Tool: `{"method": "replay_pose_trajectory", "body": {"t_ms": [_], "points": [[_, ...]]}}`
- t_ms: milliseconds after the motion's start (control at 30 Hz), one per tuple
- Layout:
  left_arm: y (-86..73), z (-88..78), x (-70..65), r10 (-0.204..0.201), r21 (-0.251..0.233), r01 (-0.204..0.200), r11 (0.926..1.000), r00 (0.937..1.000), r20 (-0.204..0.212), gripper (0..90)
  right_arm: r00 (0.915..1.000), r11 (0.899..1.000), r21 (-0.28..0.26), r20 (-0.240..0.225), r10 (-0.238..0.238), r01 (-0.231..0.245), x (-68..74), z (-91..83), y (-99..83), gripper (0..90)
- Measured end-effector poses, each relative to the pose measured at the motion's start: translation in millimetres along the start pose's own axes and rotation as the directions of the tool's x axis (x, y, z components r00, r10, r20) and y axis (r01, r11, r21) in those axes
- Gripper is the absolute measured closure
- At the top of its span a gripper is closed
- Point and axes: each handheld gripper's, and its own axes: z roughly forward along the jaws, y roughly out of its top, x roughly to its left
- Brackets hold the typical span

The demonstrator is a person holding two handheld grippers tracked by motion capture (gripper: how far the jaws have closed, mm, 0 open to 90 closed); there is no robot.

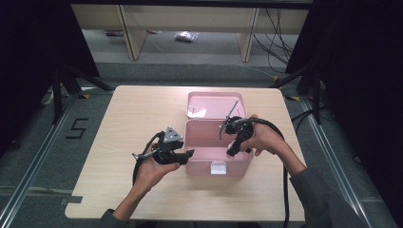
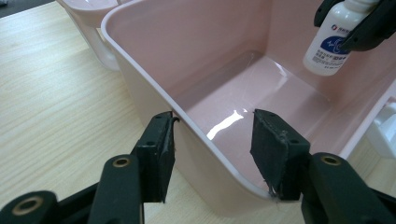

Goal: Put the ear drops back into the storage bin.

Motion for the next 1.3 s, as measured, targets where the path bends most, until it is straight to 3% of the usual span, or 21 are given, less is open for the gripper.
{"method": "replay_pose_trajectory", "body": {"t_ms": [67, 100, 233, 333, 367, 400, 433, 467, 567, 633, 667, 767, 833, 867, 967, 1067, 1300], "points": [[0.0, 0.0, 0.0, 0.000, 0.000, 0.000, 1.0000, 1.0000, 0.000, 49.0, 0.9999, 1.000, 0.004, 0.004, 0.012, -0.012, -0.1, 2.0, 0.5, 60.3], [0.0, 0.0, -0.1, 0.000, 0.000, 0.000, 1.0000, 1.0000, 0.000, 49.0, 0.9998, 1.000, -0.001, 0.001, -0.022, 0.022, -2.8, 3.6, 0.1, 60.3], [-0.2, 0.1, 0.0, 0.002, -0.002, -0.002, 1.0000, 1.0000, 0.000, 49.0, 1.0000, 1.000, 0.006, 0.005, 0.006, -0.006, -2.9, 5.6, 0.3, 60.3], [-0.1, 0.2, 0.3, 0.001, -0.002, -0.001, 1.0000, 1.0000, 0.005, 49.0, 0.9998, 1.000, 0.000, 0.000, -0.021, 0.021, -5.0, 7.5, -0.2, 60.3], [-0.2, 0.2, 0.1, 0.001, -0.002, -0.001, 1.0000, 1.0000, 0.003, 49.0, 0.9999, 1.000, 0.007, -0.005, 0.013, -0.013, -3.6, 8.2, -0.6, 60.3], [-0.1, 0.1, 0.2, 0.004, -0.001, -0.004, 1.0000, 1.0000, 0.001, 49.0, 1.0000, 1.000, 0.001, 0.001, -0.004, 0.004, -4.5, 9.8, -1.1, 60.3], [-0.2, 0.2, 0.0, 0.002, -0.003, -0.002, 1.0000, 1.0000, -0.001, 49.0, 0.9999, 1.000, 0.007, -0.001, 0.012, -0.012, -3.8, 10.6, -1.1, 60.3], [-0.1, 0.1, 0.1, 0.002, -0.001, -0.002, 1.0000, 1.0000, 0.002, 49.0, 0.9999, 1.000, -0.007, 0.001, -0.016, 0.016, -6.6, 13.4, -2.2, 60.3], [-0.1, 0.3, 0.3, 0.000, -0.003, 0.000, 1.0000, 1.0000, 0.005, 49.0, 0.9997, 1.000, 0.002, -0.006, -0.022, 0.022, -7.4, 16.9, -3.4, 60.3], [-0.1, 0.1, 0.1, 0.003, -0.001, -0.003, 1.0000, 1.0000, 0.002, 48.9, 1.0000, 1.000, 0.014, 0.000, 0.005, -0.005, -6.4, 18.9, -3.3, 60.3], [-0.2, 0.2, 0.2, 0.002, -0.003, -0.002, 1.0000, 1.0000, 0.003, 49.0, 0.9997, 1.000, 0.009, -0.008, -0.022, 0.022, -8.1, 19.7, -2.8, 60.3], [-0.2, 0.2, 0.0, 0.002, -0.003, -0.002, 1.0000, 1.0000, -0.001, 49.0, 1.0000, 1.000, 0.015, -0.006, 0.008, -0.008, -5.8, 20.8, -2.0, 60.3], [-0.2, 0.1, 0.0, 0.002, -0.003, -0.002, 1.0000, 1.0000, -0.001, 49.0, 0.9997, 1.000, 0.007, -0.004, -0.024, 0.024, -8.2, 24.0, -2.5, 60.3], [-0.2, 0.1, 0.0, 0.002, -0.003, -0.002, 1.0000, 1.0000, -0.001, 49.0, 0.9999, 1.000, 0.020, -0.010, 0.007, -0.007, -5.8, 23.8, -2.5, 60.3], [-0.2, 0.1, 0.0, 0.002, -0.003, -0.002, 1.0000, 1.0000, -0.001, 49.0, 0.9998, 1.000, 0.016, -0.008, -0.016, 0.016, -8.0, 27.4, -3.2, 60.3], [-0.1, 0.2, 0.0, 0.002, -0.003, -0.002, 1.0000, 1.0000, -0.001, 49.0, 0.9998, 1.000, 0.023, -0.014, 0.015, -0.014, -5.1, 29.0, -3.4, 60.3], [-0.2, 0.6, -0.2, -0.004, -0.008, 0.004, 1.0000, 1.0000, 0.005, 49.0, 1.0000, 1.000, 0.028, -0.006, 0.003, -0.003, -7.1, 32.1, -3.4, 60.3]]}}
